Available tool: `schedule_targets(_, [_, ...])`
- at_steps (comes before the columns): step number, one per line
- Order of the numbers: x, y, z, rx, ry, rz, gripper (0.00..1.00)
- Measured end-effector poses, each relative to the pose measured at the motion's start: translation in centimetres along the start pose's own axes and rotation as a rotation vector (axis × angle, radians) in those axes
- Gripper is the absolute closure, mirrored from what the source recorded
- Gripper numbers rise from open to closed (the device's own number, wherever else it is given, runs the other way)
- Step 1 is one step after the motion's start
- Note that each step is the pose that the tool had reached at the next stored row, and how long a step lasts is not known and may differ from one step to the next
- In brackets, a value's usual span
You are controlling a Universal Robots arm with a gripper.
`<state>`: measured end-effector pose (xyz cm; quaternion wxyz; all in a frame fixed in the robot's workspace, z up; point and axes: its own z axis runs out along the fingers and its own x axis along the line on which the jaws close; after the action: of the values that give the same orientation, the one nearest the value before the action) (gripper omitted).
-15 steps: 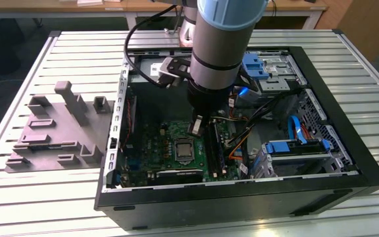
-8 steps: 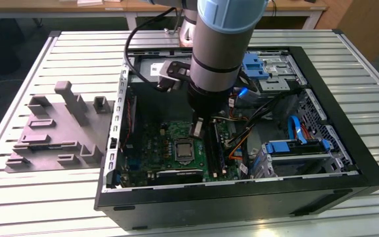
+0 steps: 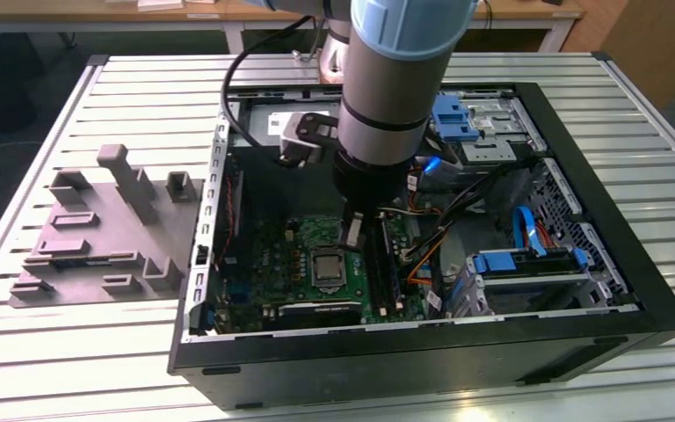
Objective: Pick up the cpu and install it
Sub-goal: 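Install the first cpu locking lever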
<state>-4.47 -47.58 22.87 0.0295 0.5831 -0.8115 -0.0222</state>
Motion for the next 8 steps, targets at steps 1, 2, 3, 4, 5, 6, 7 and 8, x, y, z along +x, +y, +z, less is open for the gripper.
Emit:
schedule_targets(1, [0.0,-0.01,0.04,0.0003,0.001,-0.009,0.89])
schedule_targets(2, [0.02,-0.01,0.08,0.0005,0.002,-0.019,0.89])
schedule_targets(3, [0.06,-0.02,0.14,0.0007,0.0025,-0.027,0.89])
schedule_targets(4, [0.11,-0.04,0.19,0.0008,0.0029,-0.034,0.89])
schedule_targets(5, [0.19,-0.07,0.22,0.001,0.003,-0.038,0.89])
schedule_targets(6, [0.32,-0.11,0.22,0.001,0.0034,-0.041,0.89])
schedule_targets(7, [0.43,-0.14,0.23,0.0011,0.0036,-0.042,0.89])
schedule_targets(8, [0.52,-0.16,0.24,0.0013,0.0042,-0.044,0.89])
